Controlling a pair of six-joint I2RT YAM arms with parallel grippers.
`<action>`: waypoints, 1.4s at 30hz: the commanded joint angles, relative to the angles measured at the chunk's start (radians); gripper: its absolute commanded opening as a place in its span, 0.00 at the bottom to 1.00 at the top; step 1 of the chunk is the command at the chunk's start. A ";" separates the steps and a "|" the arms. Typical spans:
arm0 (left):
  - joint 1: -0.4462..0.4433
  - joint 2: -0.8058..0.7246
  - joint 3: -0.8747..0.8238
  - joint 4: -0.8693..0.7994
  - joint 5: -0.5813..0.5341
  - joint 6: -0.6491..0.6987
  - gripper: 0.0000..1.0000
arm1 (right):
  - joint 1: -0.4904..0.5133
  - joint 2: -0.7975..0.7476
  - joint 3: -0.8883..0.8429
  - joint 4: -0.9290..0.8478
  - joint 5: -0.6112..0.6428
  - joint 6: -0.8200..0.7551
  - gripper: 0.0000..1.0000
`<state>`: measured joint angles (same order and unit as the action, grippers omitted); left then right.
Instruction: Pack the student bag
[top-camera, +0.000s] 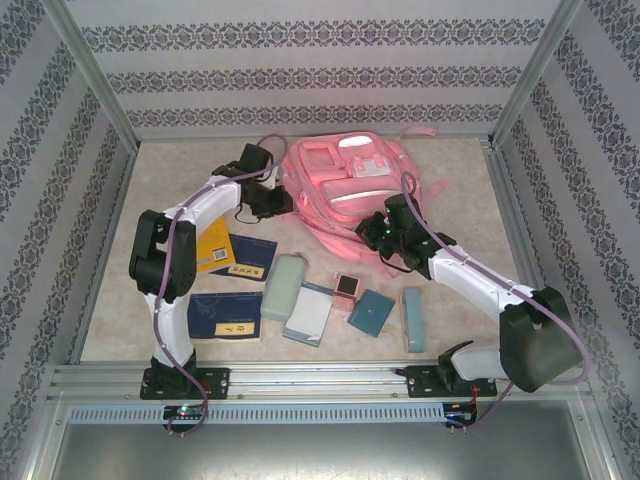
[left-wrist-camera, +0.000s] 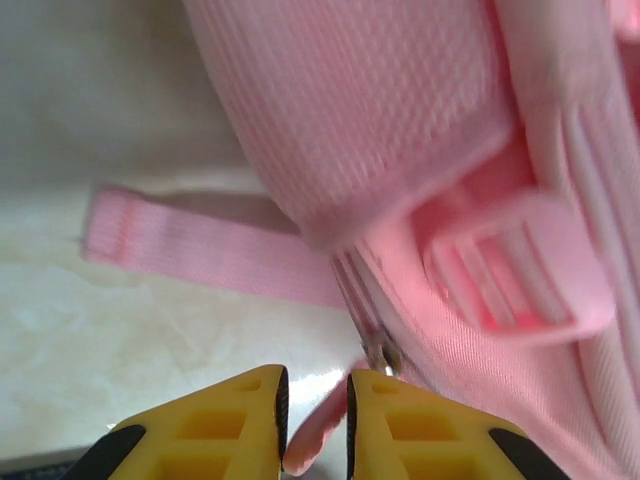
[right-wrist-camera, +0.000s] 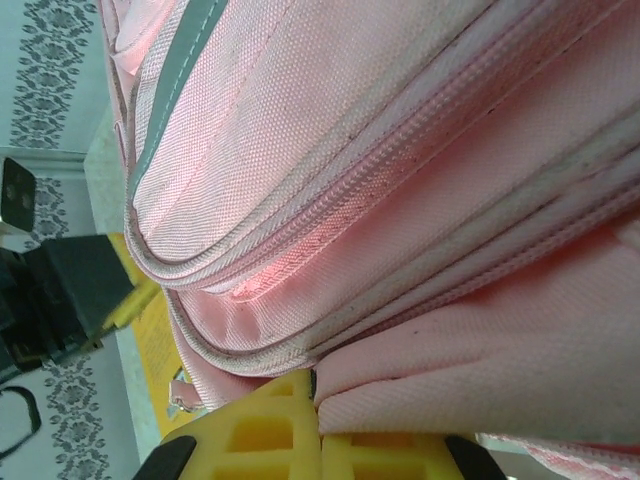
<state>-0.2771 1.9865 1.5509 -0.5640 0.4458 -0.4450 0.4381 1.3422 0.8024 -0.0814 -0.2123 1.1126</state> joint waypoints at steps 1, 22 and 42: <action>0.059 0.043 0.044 0.025 -0.062 -0.010 0.22 | -0.016 -0.002 0.039 -0.039 -0.015 -0.069 0.00; 0.061 -0.511 -0.322 0.062 -0.090 -0.086 0.36 | -0.015 0.221 0.213 -0.013 -0.395 -0.500 0.00; -0.013 -0.744 -0.471 -0.095 -0.142 0.013 0.39 | 0.014 0.238 0.350 -0.307 -0.335 -0.754 0.00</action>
<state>-0.2668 1.2572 1.0721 -0.6022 0.3401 -0.4709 0.4530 1.6207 1.1080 -0.3408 -0.4992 0.4355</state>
